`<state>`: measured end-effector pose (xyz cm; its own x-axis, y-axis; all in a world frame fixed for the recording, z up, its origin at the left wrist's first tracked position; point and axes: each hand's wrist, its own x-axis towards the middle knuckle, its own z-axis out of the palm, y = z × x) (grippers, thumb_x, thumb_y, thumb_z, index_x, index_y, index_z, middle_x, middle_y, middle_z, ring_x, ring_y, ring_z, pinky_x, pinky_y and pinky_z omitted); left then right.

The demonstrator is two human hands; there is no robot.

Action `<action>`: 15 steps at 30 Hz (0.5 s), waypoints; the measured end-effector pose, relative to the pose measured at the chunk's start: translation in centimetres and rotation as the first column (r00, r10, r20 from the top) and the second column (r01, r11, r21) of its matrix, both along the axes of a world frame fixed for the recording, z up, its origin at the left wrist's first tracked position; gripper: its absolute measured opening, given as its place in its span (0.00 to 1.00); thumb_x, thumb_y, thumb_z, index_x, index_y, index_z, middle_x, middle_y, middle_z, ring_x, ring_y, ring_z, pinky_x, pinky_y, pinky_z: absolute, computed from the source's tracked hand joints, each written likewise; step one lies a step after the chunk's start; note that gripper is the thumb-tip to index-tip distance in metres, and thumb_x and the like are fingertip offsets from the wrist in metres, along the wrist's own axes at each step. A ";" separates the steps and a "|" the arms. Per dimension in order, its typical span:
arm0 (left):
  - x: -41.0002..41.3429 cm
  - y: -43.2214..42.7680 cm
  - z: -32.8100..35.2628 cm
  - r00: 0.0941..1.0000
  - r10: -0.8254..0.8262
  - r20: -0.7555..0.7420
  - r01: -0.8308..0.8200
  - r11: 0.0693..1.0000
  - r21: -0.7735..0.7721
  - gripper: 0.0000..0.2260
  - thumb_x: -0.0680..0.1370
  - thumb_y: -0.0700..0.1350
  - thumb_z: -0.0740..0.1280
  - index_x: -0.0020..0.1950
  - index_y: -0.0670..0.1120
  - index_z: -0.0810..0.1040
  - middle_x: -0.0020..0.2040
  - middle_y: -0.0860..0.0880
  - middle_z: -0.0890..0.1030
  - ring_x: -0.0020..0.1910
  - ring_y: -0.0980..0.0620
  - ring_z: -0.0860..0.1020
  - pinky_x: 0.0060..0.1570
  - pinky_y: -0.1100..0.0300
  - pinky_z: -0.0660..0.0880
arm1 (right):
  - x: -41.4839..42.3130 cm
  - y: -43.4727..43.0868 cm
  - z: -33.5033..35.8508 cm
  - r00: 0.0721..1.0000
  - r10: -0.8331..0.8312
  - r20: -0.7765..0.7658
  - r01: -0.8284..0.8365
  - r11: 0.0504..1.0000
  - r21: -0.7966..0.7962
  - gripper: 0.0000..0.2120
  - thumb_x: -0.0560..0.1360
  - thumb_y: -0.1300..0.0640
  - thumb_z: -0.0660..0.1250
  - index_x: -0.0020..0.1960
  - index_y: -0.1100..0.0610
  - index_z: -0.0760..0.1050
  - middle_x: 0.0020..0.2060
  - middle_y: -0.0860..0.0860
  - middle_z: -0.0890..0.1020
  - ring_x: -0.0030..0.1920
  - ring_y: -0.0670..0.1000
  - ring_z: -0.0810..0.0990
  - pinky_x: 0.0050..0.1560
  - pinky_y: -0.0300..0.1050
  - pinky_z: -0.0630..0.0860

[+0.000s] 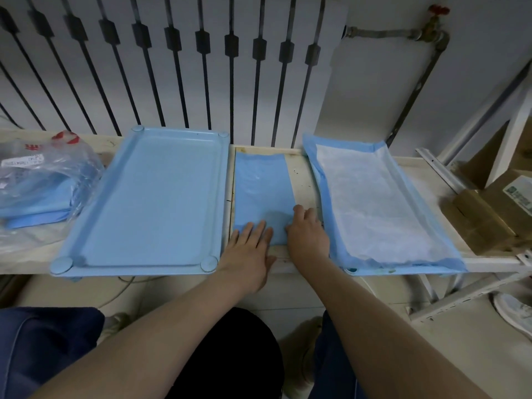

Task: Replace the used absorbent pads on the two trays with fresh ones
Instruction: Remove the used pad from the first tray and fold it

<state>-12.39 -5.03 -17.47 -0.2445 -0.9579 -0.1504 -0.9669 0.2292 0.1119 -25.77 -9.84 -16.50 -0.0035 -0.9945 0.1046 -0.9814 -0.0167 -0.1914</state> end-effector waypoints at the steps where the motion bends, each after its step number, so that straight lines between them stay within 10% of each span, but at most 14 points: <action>1: 0.0 -0.2 0.1 1.000 -0.004 0.015 0.004 1.000 0.002 0.28 0.82 0.57 0.47 0.79 0.48 0.43 0.79 0.50 0.42 0.77 0.48 0.41 0.75 0.47 0.41 | -0.1 0.3 0.0 0.998 0.040 -0.043 -0.043 0.996 -0.080 0.17 0.79 0.57 0.61 0.66 0.58 0.64 0.61 0.56 0.69 0.58 0.57 0.73 0.43 0.47 0.73; 4: 0.4 -0.5 0.3 0.997 -0.001 0.073 0.000 1.000 0.005 0.29 0.81 0.59 0.48 0.79 0.52 0.43 0.79 0.50 0.42 0.77 0.43 0.41 0.75 0.45 0.39 | -1.1 1.3 -0.6 0.947 0.298 -0.123 -0.316 0.933 -0.170 0.16 0.75 0.57 0.68 0.60 0.61 0.73 0.60 0.57 0.75 0.60 0.59 0.75 0.48 0.50 0.76; 7: 0.5 0.1 0.7 0.996 -0.018 0.092 0.021 0.999 -0.032 0.30 0.80 0.61 0.51 0.78 0.54 0.45 0.79 0.47 0.45 0.77 0.40 0.45 0.75 0.45 0.39 | -2.4 3.1 -0.8 0.923 0.384 -0.012 -0.379 0.915 0.139 0.27 0.80 0.45 0.57 0.74 0.59 0.61 0.74 0.53 0.62 0.76 0.53 0.57 0.72 0.50 0.61; 11: 0.6 1.4 1.4 0.992 -0.101 0.074 0.109 0.988 -0.106 0.29 0.78 0.53 0.63 0.76 0.51 0.57 0.75 0.48 0.61 0.74 0.44 0.60 0.75 0.47 0.41 | -3.6 4.3 0.3 0.904 0.399 -0.153 -0.381 0.915 0.132 0.26 0.75 0.48 0.66 0.69 0.56 0.65 0.67 0.52 0.67 0.68 0.55 0.65 0.62 0.50 0.70; 15: 1.3 1.8 1.6 0.990 -0.125 0.063 0.140 0.894 -0.426 0.19 0.71 0.38 0.55 0.56 0.44 0.80 0.46 0.46 0.81 0.50 0.45 0.79 0.72 0.52 0.54 | -4.2 5.0 0.8 0.908 0.413 -0.074 -0.411 0.911 0.040 0.16 0.75 0.62 0.61 0.63 0.56 0.71 0.59 0.54 0.74 0.59 0.57 0.73 0.52 0.50 0.73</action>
